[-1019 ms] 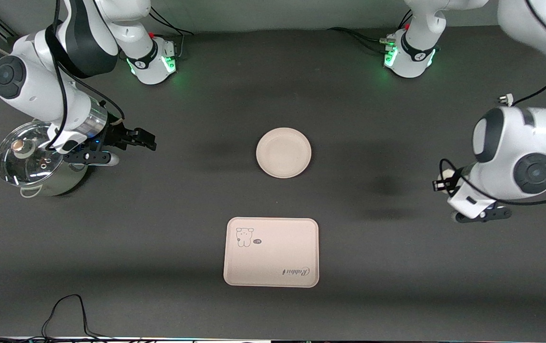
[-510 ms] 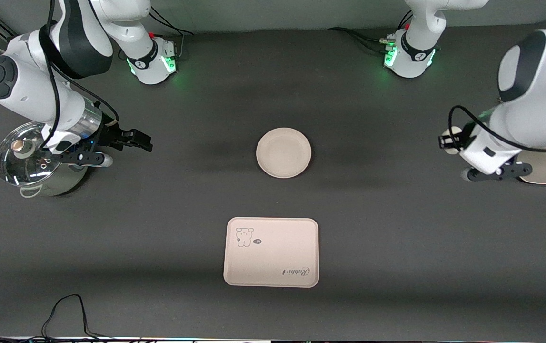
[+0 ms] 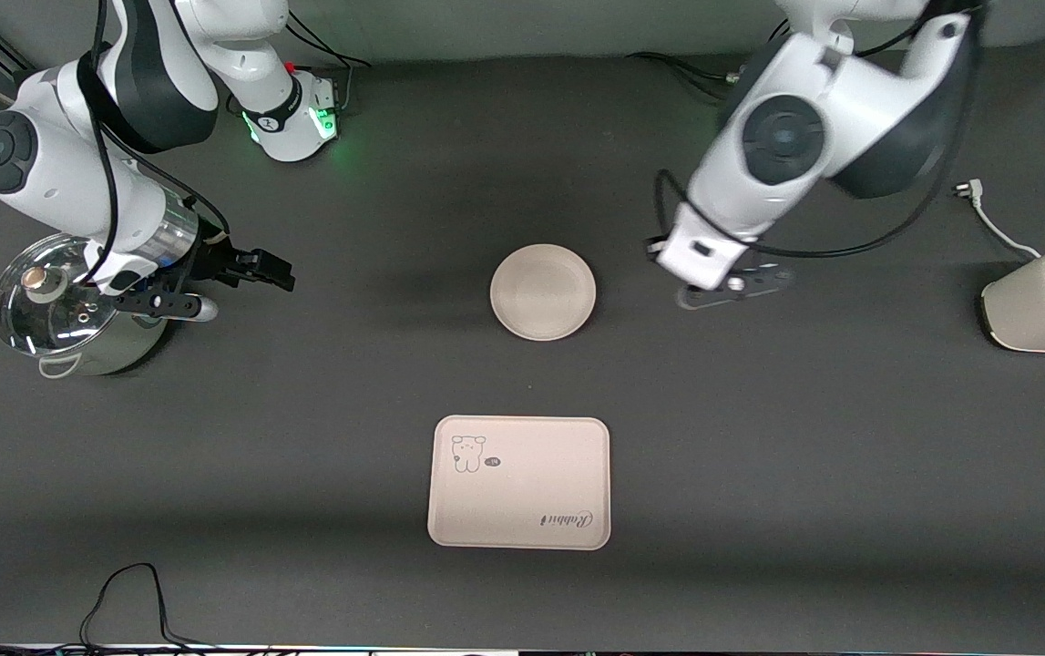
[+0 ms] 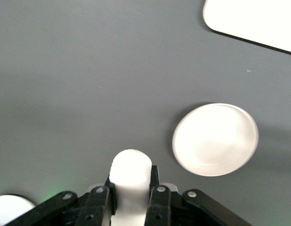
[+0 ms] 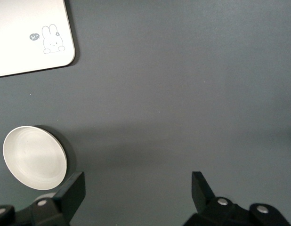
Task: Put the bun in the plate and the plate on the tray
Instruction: 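Lift the bun with the left gripper and carry it over the plate, then release the bun onto the plate while the right gripper reaches the plate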
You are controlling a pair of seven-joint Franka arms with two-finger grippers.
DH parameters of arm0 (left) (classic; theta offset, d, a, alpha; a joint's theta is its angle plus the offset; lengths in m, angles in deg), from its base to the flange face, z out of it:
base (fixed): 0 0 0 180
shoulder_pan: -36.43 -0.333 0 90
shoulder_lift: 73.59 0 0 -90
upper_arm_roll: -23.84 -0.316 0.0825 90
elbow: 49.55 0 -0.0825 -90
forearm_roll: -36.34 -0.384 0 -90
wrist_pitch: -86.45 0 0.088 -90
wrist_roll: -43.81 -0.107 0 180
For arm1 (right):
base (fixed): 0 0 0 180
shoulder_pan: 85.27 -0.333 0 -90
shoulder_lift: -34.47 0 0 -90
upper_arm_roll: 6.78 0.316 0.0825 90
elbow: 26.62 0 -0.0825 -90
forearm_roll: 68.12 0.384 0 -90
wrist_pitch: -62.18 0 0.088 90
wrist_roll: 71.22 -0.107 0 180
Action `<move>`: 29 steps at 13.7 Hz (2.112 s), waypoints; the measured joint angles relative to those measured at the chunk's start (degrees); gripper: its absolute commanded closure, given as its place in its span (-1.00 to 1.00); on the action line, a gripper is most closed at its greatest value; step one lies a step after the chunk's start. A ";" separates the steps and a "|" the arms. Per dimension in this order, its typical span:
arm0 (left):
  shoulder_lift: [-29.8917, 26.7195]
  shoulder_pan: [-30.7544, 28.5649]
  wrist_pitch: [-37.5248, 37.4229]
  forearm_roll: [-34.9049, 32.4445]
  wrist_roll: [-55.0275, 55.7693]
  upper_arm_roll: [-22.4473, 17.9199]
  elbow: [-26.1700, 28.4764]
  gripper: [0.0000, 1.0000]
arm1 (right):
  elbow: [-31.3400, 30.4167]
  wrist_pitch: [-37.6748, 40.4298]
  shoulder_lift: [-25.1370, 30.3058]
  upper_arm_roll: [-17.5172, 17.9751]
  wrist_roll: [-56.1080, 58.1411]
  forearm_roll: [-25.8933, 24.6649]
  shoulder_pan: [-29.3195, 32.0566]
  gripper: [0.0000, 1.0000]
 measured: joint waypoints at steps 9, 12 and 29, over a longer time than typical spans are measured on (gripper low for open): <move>21.93 12.75 24.62 -10.45 16.44 1.34 0.44 0.39 | -0.31 -2.63 -2.80 4.32 -3.10 0.14 -0.28 -1.00; 26.82 14.13 28.18 -14.61 19.35 1.33 0.33 0.35 | -0.30 -3.62 -3.44 5.59 -3.22 0.14 -0.45 -1.00; 16.74 3.64 18.19 -15.68 13.35 0.32 -2.96 -1.00 | -1.97 -7.97 -3.69 8.79 -3.48 0.10 -1.00 -1.00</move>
